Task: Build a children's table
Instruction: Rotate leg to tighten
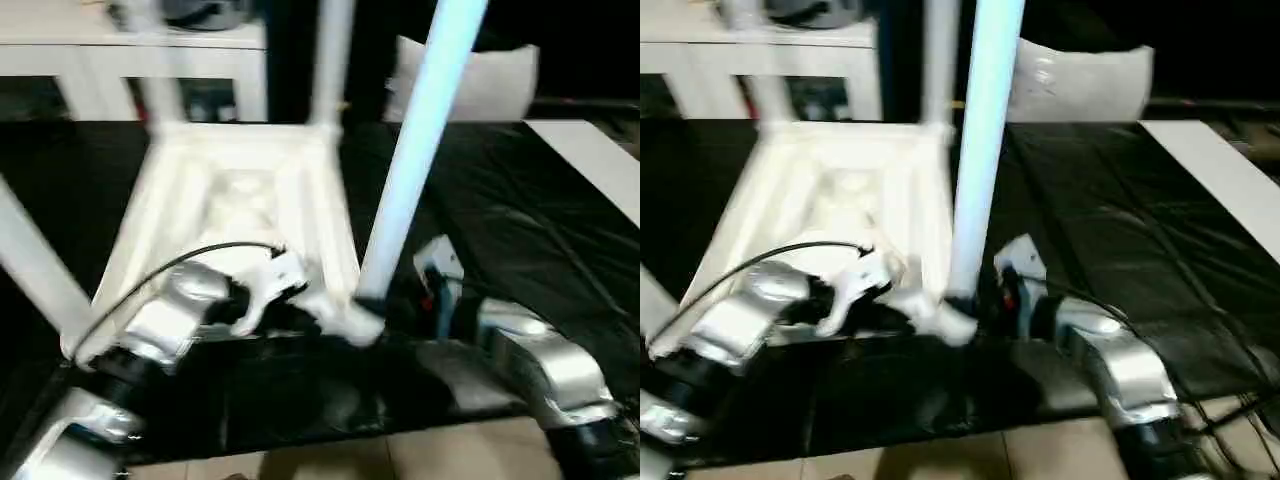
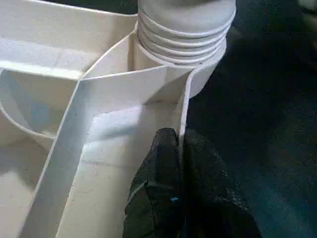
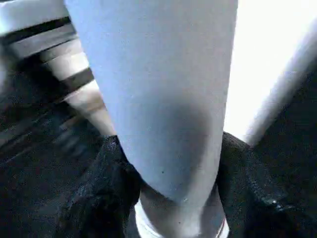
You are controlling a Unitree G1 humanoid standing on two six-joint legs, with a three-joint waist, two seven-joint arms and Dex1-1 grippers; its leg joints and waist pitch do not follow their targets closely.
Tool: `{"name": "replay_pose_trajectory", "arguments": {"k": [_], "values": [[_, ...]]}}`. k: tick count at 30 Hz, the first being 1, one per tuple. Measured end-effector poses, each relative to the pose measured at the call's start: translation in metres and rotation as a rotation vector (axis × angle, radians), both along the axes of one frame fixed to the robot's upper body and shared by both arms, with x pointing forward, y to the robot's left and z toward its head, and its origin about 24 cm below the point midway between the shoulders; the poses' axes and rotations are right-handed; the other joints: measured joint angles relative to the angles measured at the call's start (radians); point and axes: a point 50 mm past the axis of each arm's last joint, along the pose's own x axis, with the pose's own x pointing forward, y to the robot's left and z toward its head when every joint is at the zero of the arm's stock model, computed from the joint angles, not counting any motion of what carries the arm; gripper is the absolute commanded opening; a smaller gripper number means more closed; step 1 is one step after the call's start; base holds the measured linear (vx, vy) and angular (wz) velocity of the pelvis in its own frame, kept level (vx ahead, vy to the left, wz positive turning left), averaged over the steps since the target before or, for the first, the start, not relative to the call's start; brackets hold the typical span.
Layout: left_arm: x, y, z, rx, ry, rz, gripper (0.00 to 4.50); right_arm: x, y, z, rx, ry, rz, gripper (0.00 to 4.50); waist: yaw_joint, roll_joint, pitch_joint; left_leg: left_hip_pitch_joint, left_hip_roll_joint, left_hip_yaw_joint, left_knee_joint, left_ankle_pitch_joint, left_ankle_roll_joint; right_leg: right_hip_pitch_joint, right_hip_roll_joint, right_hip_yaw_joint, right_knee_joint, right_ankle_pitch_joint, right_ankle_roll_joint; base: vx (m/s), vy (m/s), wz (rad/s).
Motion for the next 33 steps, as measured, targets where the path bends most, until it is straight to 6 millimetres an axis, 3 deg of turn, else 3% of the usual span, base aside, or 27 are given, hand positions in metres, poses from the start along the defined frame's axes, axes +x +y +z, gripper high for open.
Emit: {"name": "replay_pose_trajectory", "arguments": {"k": [8,10,15,23,31,33], "values": [[0.014,-0.038,0.0,0.006,-0.086,0.248,0.0,0.029,0.025,0.003,-0.029,-0.017,-0.461,1.98,-0.003,0.004,0.001,-0.002,0.004,0.0,-0.005,0.002,-0.004,-0.005,0.004,0.0,-0.002,0.001,0.001,0.0,0.0,0.0],[0.015,-0.042,0.001,0.008,-0.107,0.247,0.0,0.031,0.026,0.004,-0.041,-0.036,-0.501,2.53,0.001,0.008,0.002,-0.003,0.004,0.0,-0.007,0.002,-0.004,-0.005,0.005,0.0,-0.005,0.001,0.002,0.0,0.0,0.0],[0.015,-0.046,0.004,0.004,-0.142,0.206,0.0,0.026,0.025,0.006,0.015,-0.055,-0.549,3.01,0.017,0.015,0.001,-0.015,0.005,0.0,-0.008,0.003,-0.004,-0.016,0.005,0.0,-0.007,0.006,0.01,0.0,0.0,0.0],[0.011,-0.033,0.003,-0.004,-0.151,0.086,0.0,0.004,0.003,0.003,0.017,-0.087,-0.359,3.68,0.036,0.019,0.004,-0.015,0.005,0.001,-0.008,0.005,-0.004,-0.017,0.004,0.0,-0.006,0.008,0.015,0.0,0.0,0.0],[0.001,-0.001,0.003,0.013,-0.149,-0.172,0.0,-0.016,-0.032,0.019,-0.045,-0.14,0.047,4.42,0.07,0.019,0.004,-0.015,0.006,0.001,-0.006,0.007,-0.004,-0.016,0.004,-0.001,-0.005,0.009,0.016,0.0,0.0,0.0],[-0.002,0.006,0.004,0.023,-0.13,-0.234,0.0,-0.02,-0.037,0.022,-0.057,-0.144,0.149,4.42,0.08,0.019,0.004,-0.015,0.006,0.002,-0.005,0.008,-0.003,-0.016,0.003,-0.001,-0.004,0.009,0.016,0.0,0.0,0.0]]}}
